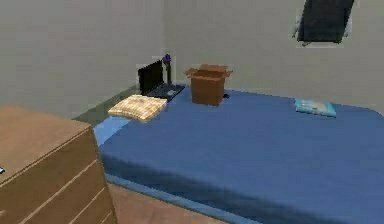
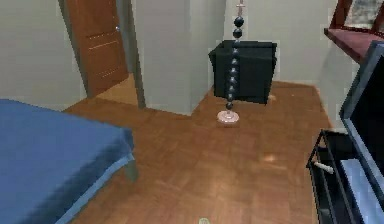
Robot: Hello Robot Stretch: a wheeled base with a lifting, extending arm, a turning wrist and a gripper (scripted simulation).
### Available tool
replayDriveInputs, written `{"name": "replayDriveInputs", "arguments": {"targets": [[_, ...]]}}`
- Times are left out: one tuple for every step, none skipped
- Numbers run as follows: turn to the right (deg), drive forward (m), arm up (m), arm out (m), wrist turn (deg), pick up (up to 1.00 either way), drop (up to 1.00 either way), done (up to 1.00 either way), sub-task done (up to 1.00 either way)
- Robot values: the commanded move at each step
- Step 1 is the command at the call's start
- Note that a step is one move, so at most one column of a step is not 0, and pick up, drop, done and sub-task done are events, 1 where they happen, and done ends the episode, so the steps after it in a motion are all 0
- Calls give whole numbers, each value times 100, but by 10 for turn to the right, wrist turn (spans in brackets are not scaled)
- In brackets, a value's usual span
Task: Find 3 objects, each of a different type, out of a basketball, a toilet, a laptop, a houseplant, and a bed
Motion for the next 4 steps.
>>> {"name": "replayDriveInputs", "arguments": {"targets": [[0,50,0,0,0,0,0,0,0],[-450,0,0,0,0,0,0,0,0],[-390,0,0,0,0,0,0,0,0],[0,0,0,0,0,0,0,100,0]]}}
